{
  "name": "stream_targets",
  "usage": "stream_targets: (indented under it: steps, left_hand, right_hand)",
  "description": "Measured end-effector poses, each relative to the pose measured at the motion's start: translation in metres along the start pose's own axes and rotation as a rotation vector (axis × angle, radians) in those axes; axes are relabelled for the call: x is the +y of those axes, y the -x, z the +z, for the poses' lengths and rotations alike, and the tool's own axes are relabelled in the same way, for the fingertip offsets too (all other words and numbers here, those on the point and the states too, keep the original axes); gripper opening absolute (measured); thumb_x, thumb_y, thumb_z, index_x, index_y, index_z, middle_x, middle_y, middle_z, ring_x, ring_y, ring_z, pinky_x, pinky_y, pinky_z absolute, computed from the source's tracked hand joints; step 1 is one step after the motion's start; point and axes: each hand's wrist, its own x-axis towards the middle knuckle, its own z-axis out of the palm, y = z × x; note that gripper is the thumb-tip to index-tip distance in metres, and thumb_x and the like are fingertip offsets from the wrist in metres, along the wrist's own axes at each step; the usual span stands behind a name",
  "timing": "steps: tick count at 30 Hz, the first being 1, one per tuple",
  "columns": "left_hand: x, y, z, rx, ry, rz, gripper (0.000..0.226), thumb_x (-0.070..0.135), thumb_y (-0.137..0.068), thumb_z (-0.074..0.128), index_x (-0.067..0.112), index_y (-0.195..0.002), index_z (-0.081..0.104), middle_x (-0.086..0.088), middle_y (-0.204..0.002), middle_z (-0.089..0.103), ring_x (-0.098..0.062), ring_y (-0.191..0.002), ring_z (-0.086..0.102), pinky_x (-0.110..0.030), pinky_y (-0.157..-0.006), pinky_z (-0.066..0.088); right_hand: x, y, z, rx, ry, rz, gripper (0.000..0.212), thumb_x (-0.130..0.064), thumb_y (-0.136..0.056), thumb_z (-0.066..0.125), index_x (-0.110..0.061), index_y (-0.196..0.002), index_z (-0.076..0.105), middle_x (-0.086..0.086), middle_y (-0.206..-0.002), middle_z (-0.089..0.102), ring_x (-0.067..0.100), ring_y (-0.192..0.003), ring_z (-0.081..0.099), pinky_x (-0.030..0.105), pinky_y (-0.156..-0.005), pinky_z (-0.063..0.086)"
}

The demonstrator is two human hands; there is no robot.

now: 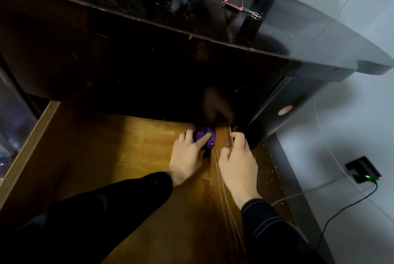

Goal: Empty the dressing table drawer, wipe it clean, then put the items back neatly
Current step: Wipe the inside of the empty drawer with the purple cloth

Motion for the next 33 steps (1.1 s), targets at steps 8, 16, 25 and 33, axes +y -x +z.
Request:
stream_targets:
  steps: [8,16,25,33]
  left_hand:
    - [0.011,-0.053,-0.018,-0.053,0.183,-0.186,0.024,0.012,-0.092,0.058,0.007,-0.114,0.066,-0.016,-0.11,0.068,-0.036,-0.104,0.062,-0.038,-0.086,0.051]
    - [-0.003,-0.017,-0.017,-0.129,0.041,0.05,0.051,0.023,-0.079,0.069,0.023,-0.129,0.059,-0.006,-0.125,0.05,-0.031,-0.109,0.051,-0.038,-0.089,0.05]
    - [0.019,-0.015,-0.012,-0.016,0.297,-0.242,0.057,0.018,-0.078,0.065,0.019,-0.135,0.056,-0.011,-0.124,0.054,-0.033,-0.111,0.053,-0.038,-0.089,0.05]
    - [0.009,0.014,-0.013,-0.069,0.177,0.009,0.044,0.023,-0.084,0.066,0.02,-0.127,0.059,-0.003,-0.125,0.054,-0.025,-0.106,0.056,-0.036,-0.087,0.053]
  right_hand:
    - [-0.004,-0.003,-0.003,-0.012,0.002,0.015,0.034,-0.019,-0.098,0.046,-0.021,-0.131,0.042,0.002,-0.111,0.059,0.02,-0.079,0.061,0.033,-0.063,0.05]
    - [-0.007,-0.003,-0.006,-0.021,0.018,0.011,0.033,-0.019,-0.098,0.046,-0.019,-0.132,0.042,0.004,-0.115,0.06,0.022,-0.083,0.062,0.039,-0.068,0.055]
    - [-0.005,-0.002,-0.007,-0.018,-0.028,0.025,0.032,-0.021,-0.099,0.047,-0.021,-0.131,0.043,0.003,-0.111,0.062,0.017,-0.079,0.061,0.029,-0.062,0.044]
    - [-0.004,-0.001,-0.009,-0.052,-0.115,0.087,0.029,-0.024,-0.103,0.044,-0.026,-0.132,0.043,0.001,-0.11,0.063,0.007,-0.073,0.059,0.022,-0.058,0.046]
